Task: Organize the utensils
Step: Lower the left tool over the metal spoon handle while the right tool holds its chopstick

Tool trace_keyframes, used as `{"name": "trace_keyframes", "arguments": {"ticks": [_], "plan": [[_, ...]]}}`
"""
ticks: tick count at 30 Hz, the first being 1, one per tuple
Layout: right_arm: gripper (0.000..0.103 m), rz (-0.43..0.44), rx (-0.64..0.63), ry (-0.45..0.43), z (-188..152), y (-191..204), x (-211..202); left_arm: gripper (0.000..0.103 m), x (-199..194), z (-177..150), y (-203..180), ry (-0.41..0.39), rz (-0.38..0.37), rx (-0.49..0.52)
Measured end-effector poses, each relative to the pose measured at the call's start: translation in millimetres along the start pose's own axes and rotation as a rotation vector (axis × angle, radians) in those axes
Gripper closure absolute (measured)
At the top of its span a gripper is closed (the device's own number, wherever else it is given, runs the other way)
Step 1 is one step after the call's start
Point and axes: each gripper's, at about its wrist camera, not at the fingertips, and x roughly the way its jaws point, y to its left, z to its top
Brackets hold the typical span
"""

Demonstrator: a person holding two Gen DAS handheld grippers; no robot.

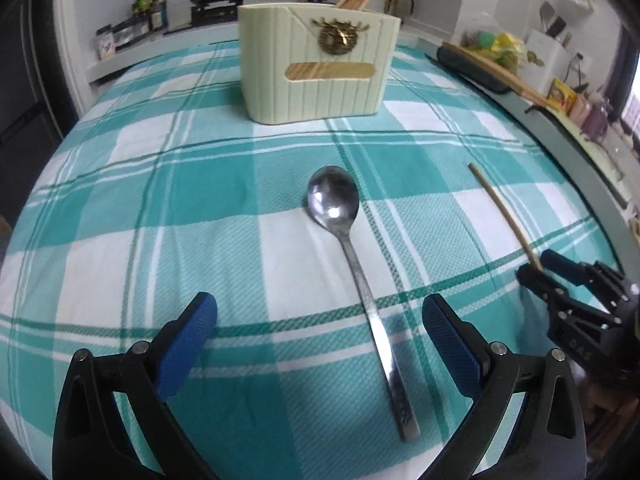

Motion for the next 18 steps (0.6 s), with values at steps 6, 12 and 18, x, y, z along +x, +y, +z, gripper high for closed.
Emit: {"name": "trace_keyframes", "arguments": {"ticks": [6,12,18], "plan": [[0.059,0.017,0.016,-0.002,-0.6,-3.0,-0.2,0.0,16.7,-2.0,-1.4,0.013,0.095,0.004],[0.059,0.026,0.023,-0.001,-0.7,-4.7,0.1,0.0,14.4,-6.9,28.9,0.027,0.105,-0.071],[0.059,0.025,0.023,-0.002,-0.7,-4.8,-0.1,0.001,12.0,-10.9,37.0,0.033,0.094,-0.064]]}}
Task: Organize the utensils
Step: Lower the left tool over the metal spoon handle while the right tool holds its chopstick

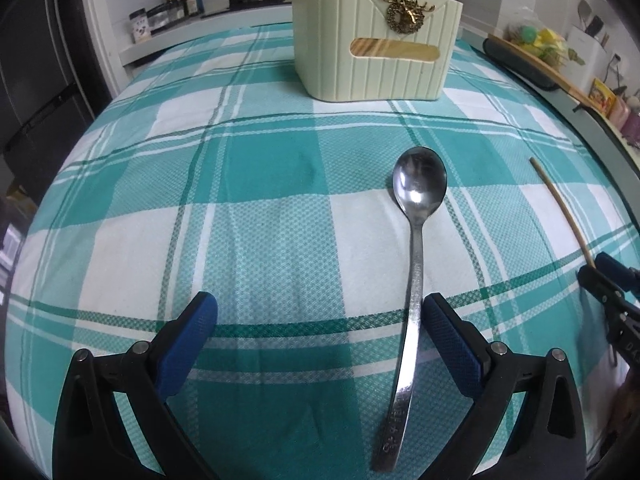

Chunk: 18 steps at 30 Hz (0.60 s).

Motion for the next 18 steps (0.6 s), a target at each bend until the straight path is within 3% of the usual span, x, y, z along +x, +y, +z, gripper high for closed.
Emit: {"name": "trace_keyframes", "arguments": {"ticks": [4,10,18], "plan": [[0.058,-0.005,0.0,0.001,-0.1,0.2,0.1,0.001,-1.3,3.5,-4.8,0.004,-0.069,0.057],[0.057,-0.015,-0.004,0.002,-0.1,0.8,0.2,0.001,4.3,31.9,-5.1,0.029,-0.257,0.106],[0.057,-0.022,-0.01,0.002,0.0,1.8,0.5,0.003,33.9,59.9,-21.3,0.03,-0.261,0.189]]}}
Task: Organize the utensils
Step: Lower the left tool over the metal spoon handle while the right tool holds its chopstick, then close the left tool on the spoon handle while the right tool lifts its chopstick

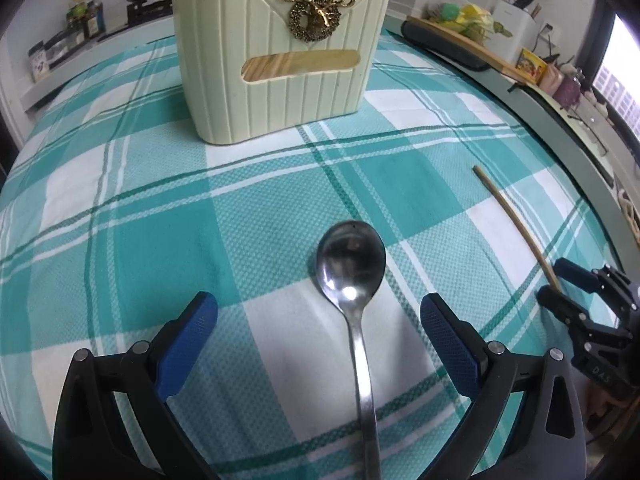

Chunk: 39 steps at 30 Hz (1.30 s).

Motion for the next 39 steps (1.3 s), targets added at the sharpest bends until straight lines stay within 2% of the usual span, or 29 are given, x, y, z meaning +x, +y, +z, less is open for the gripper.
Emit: {"name": "trace_keyframes", "arguments": {"ticks": [1,3,4,6,7,8,16,17,18,20,21,23,27,32,35,39], "plan": [[0.057,0.0,0.0,0.0,0.0,0.2,0.0,0.005,1.5,2.1,-1.2,-0.008,0.003,0.001],[0.057,-0.001,0.0,0.0,0.0,0.1,0.0,0.022,1.8,4.8,-3.0,-0.033,0.017,0.002],[0.057,0.0,0.0,0.0,0.0,0.2,-0.1,0.027,2.0,5.7,-4.6,-0.043,0.021,0.003],[0.057,0.0,0.0,0.0,0.0,0.1,-0.1,0.047,1.1,5.8,-5.5,-0.059,0.023,0.007],[0.057,0.0,0.0,0.0,0.0,0.0,0.0,0.054,0.7,5.5,-6.7,-0.065,0.026,0.012],[0.057,0.0,0.0,0.0,0.0,0.1,0.0,0.067,-0.1,4.4,-7.6,-0.068,0.035,0.018],[0.056,0.005,0.005,0.0,-0.1,-0.7,-0.2,0.065,-15.3,-15.2,-1.1,-0.059,0.104,0.008],[0.056,0.005,0.006,0.0,0.0,-0.9,0.1,0.059,-17.4,-17.7,0.2,-0.057,0.104,-0.002],[0.056,0.007,0.008,0.0,0.0,-1.4,0.3,0.045,-19.2,-20.2,1.4,-0.052,0.102,-0.013],[0.056,0.013,0.014,0.0,-0.2,-2.4,0.1,0.028,-25.1,-25.4,4.1,-0.051,0.097,-0.033],[0.055,0.019,0.019,0.001,-0.2,-3.5,-0.1,0.027,-28.6,-28.4,5.3,-0.054,0.09,-0.036],[0.047,0.046,0.031,0.012,0.4,-6.5,-0.6,0.027,-33.2,-33.1,8.6,-0.045,0.08,-0.035],[0.047,0.092,0.007,0.073,3.7,-10.8,-1.8,0.021,-34.9,-35.9,16.5,-0.023,0.058,-0.054],[0.047,0.167,0.026,0.161,17.2,-25.8,3.4,0.021,-27.9,-27.7,19.1,-0.006,0.056,-0.068],[0.047,0.18,0.036,0.217,31.6,-33.3,12.7,0.021,-21.1,-21.3,13.0,0.01,0.091,-0.046],[0.047,0.176,-0.009,0.235,52.4,-30.0,24.6,0.022,-15.6,-16.3,6.0,0.016,0.115,-0.038]]}}
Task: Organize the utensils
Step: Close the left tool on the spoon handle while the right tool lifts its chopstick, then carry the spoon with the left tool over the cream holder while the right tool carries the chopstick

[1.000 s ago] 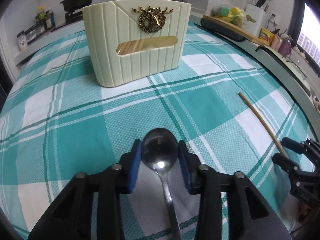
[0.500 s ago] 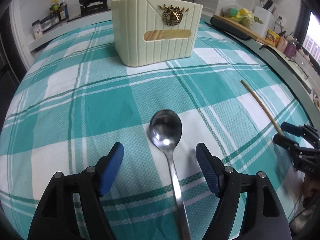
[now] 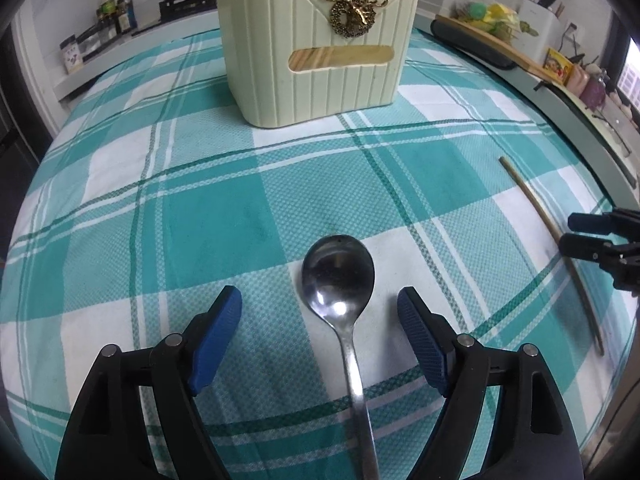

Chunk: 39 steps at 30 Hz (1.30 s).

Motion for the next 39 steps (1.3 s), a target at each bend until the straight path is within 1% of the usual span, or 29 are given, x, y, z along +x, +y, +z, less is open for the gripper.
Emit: {"name": "trace_keyframes", "arguments": {"ticks": [1,4,5,6,7,8,9,10,13,15,19,23,27,32,36,39], "plan": [[0.047,0.001,-0.008,0.005,5.5,1.4,3.2,0.023,1.0,1.0,-1.6,-0.001,0.003,-0.003],[0.047,0.007,-0.035,0.035,22.6,8.4,21.0,0.036,2.3,4.1,-5.4,-0.017,0.005,-0.002],[0.047,-0.005,-0.042,0.029,28.4,11.0,26.2,0.047,2.3,5.0,-5.7,-0.025,0.004,-0.002],[0.048,-0.026,-0.054,0.011,34.8,14.5,29.4,0.065,2.2,6.2,-5.4,-0.031,0.0,-0.003],[0.061,-0.039,-0.063,0.008,40.4,17.5,33.3,0.067,2.0,7.3,-3.9,-0.036,-0.008,-0.006],[0.081,-0.055,-0.069,0.0,45.9,19.4,36.7,0.067,2.3,8.5,-2.0,-0.035,-0.019,-0.016],[0.086,-0.08,-0.075,-0.01,50.2,21.2,38.7,0.067,1.7,9.1,0.6,-0.038,-0.03,-0.028],[0.097,-0.085,-0.08,-0.017,54.0,22.3,40.0,0.067,0.6,9.7,2.8,-0.037,-0.038,-0.039],[0.098,-0.044,-0.032,-0.027,57.6,19.0,38.8,0.067,-13.8,9.9,5.5,-0.066,-0.038,-0.047],[0.098,-0.003,-0.01,-0.063,55.0,19.0,26.0,0.067,-30.2,10.6,5.6,-0.098,-0.041,-0.044],[0.098,0.052,0.004,-0.185,50.6,21.8,-22.4,0.067,-70.8,11.5,4.0,-0.177,-0.042,-0.034],[0.098,0.102,0.015,-0.316,41.7,23.6,-79.1,0.067,-112.6,7.7,5.6,-0.262,-0.067,-0.059],[0.098,0.099,-0.007,-0.438,25.5,31.2,-125.0,0.067,-145.4,1.6,6.3,-0.334,-0.082,-0.081],[0.097,0.065,-0.03,-0.577,10.2,40.5,-159.0,0.067,-173.0,0.0,5.1,-0.398,-0.09,-0.1],[0.098,0.068,-0.021,-0.664,5.9,45.7,-177.3,0.067,-189.9,2.6,5.8,-0.426,-0.097,-0.107],[0.098,0.077,-0.012,-0.705,5.8,45.1,-188.4,0.067,-201.1,5.7,6.6,-0.431,-0.11,-0.112]]}}
